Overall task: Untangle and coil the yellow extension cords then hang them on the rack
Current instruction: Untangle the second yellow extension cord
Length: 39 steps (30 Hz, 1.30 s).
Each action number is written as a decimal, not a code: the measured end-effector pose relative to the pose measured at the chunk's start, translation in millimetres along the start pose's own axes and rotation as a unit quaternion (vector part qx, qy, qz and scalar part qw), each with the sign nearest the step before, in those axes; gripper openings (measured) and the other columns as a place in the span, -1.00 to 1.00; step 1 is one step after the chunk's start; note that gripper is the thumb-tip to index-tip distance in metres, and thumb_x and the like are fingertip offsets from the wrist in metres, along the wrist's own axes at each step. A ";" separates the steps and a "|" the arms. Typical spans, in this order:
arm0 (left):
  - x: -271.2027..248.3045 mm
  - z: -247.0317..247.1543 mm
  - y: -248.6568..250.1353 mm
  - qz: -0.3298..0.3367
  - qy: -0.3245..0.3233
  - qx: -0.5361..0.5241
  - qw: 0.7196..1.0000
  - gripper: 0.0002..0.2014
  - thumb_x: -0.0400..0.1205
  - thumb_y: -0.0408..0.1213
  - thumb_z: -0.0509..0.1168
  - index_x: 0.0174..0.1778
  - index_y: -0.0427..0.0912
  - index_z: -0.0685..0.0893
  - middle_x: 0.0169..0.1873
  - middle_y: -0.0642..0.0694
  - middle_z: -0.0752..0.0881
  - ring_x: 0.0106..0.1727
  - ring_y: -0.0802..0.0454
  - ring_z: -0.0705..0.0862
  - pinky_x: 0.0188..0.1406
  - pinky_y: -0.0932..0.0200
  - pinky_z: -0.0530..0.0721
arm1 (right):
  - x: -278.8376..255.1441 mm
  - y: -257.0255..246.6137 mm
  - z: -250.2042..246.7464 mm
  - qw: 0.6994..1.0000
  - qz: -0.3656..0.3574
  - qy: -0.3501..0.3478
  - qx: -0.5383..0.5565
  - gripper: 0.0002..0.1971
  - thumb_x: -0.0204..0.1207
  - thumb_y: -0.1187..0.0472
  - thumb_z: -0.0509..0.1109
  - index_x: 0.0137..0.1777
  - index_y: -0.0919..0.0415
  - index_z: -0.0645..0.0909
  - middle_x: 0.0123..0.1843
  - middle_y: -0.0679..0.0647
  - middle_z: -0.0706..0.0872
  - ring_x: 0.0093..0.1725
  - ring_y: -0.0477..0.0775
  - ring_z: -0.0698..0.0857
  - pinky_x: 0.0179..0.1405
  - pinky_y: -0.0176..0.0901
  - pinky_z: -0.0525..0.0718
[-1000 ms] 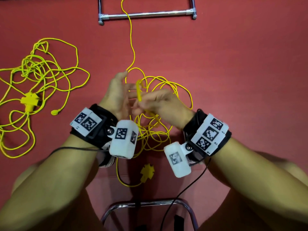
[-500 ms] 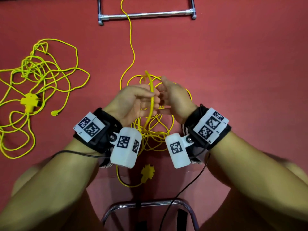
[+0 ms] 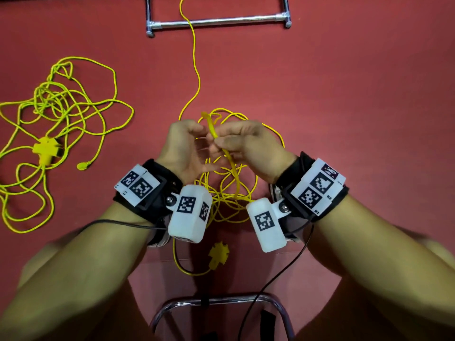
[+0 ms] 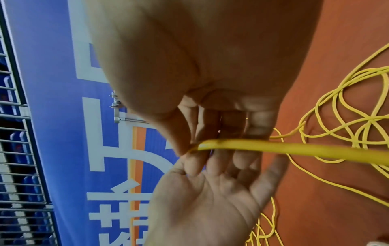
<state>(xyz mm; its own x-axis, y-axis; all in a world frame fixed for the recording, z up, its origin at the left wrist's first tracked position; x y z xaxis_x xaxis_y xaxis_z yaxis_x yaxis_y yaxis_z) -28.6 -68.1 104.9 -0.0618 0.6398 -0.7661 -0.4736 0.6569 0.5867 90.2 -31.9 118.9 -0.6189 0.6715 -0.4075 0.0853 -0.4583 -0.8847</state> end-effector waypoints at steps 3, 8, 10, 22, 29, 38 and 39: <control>4.4 -6.2 9.8 -0.006 0.003 -0.085 0.996 -0.56 0.72 0.07 0.01 -0.09 -0.25 0.58 -0.31 -0.15 0.73 -0.50 -0.06 0.70 -0.56 0.20 0.65 | -9.9 -1.3 11.4 0.996 0.019 -0.065 -0.050 -0.80 0.52 0.61 0.32 0.02 0.40 0.68 -0.45 0.01 0.74 -0.49 -0.19 0.64 -0.46 -0.46 0.54; 9.7 -10.6 15.6 0.044 0.039 -0.082 0.995 -0.69 0.81 -0.15 0.07 -0.08 -0.16 0.66 -0.52 0.07 0.59 -0.51 0.18 0.63 -0.41 0.24 0.74 | -13.4 12.6 16.8 0.959 0.091 -0.119 -0.241 -0.83 0.50 0.45 0.38 -0.22 0.23 0.74 -0.32 0.16 0.72 -0.37 -0.02 0.67 -0.26 -0.03 0.79; 8.2 -8.1 14.0 0.042 0.020 -0.029 0.998 -0.74 0.78 -0.17 0.12 -0.07 -0.11 0.70 -0.49 0.10 0.60 -0.45 0.18 0.60 -0.37 0.26 0.68 | -7.3 21.0 11.4 0.952 0.107 -0.076 -0.278 -0.80 0.54 0.42 0.27 -0.16 0.28 0.73 -0.21 0.20 0.78 -0.23 0.14 0.79 -0.01 0.28 0.80; -12.8 18.3 -13.2 -0.052 -0.139 0.147 0.978 -0.75 0.57 -0.32 0.17 -0.12 -0.32 0.75 -0.37 -0.17 0.74 -0.26 -0.09 0.77 -0.09 0.00 0.71 | 10.1 7.5 -20.7 0.972 0.065 0.196 0.110 -0.81 0.65 0.38 0.32 -0.22 0.32 0.62 -0.36 0.21 0.69 -0.37 0.13 0.61 -0.27 -0.04 0.58; 6.6 -0.2 -3.5 -0.042 -0.022 -0.012 0.999 -0.52 0.72 0.07 0.01 0.05 -0.29 0.62 -0.34 -0.16 0.75 -0.40 -0.09 0.74 -0.20 0.04 0.67 | 5.1 3.2 -15.9 0.982 0.089 0.084 0.141 -0.77 0.62 0.50 0.28 0.19 0.29 0.64 -0.24 0.07 0.78 -0.40 -0.09 0.73 -0.38 -0.24 0.73; 19.1 -21.2 7.9 0.045 0.129 -0.127 0.982 -0.73 0.81 -0.30 0.09 -0.19 -0.20 0.55 -0.60 0.03 0.49 -0.69 0.21 0.50 -0.68 0.31 0.56 | -2.2 16.5 6.1 0.987 0.060 -0.032 -0.148 -0.83 0.26 0.38 0.45 -0.15 0.26 0.77 -0.13 0.54 0.75 -0.22 0.29 0.62 -0.21 0.25 0.64; 17.7 -19.5 9.0 0.054 0.122 -0.102 0.986 -0.78 0.78 -0.33 0.12 -0.16 -0.17 0.57 -0.61 0.06 0.47 -0.69 0.22 0.45 -0.69 0.33 0.53 | -0.5 15.0 1.4 0.981 0.055 0.004 -0.186 -0.90 0.36 0.38 0.43 -0.16 0.32 0.75 -0.15 0.52 0.74 -0.23 0.28 0.64 -0.18 0.37 0.69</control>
<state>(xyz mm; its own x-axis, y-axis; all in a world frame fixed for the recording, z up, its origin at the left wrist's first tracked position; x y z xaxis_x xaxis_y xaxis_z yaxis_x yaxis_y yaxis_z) -51.1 -58.6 91.5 -0.3191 0.5706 -0.7567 -0.6178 0.4802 0.6226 90.7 -39.9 106.2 -0.5841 0.6352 -0.5053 0.4309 -0.2848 -0.8563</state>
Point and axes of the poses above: each hand's wrist, its own x-axis towards the middle knuckle, its own z-axis out of the palm, y = z × x, the point moved 4 cm from there along x, towards the middle knuckle
